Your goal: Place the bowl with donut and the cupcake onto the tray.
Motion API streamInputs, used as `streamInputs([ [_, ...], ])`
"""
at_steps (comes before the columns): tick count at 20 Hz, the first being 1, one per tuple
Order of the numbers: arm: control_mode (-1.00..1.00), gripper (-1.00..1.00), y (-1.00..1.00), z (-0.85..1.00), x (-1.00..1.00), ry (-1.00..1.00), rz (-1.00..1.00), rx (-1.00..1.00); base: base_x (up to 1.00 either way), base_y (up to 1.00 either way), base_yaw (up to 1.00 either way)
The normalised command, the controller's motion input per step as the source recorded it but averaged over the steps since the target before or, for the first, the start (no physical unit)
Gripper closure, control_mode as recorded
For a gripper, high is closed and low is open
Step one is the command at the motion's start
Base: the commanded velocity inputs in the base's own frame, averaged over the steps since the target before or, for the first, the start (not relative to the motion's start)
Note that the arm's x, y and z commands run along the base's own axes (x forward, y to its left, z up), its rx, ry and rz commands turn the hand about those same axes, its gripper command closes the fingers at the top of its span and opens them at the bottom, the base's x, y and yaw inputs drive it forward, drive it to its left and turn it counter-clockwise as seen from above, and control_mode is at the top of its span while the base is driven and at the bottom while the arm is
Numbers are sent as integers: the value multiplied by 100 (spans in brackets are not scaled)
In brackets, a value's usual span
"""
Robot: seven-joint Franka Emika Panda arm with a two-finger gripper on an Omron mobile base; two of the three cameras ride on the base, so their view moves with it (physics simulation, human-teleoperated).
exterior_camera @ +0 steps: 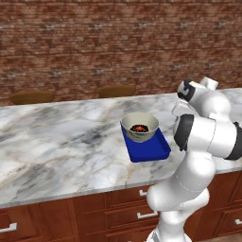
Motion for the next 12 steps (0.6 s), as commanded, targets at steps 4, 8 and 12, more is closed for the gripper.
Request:
streamInputs([
  [4,-100,-100,-21,-28,-67,14,-6,-7,0,0,0],
  [8,-100,-100,-18,-28,-57,17,-3,-10,0,0,0],
  [12,-100,-100,-5,-21,-43,12,-3,-9,0,0,0],
])
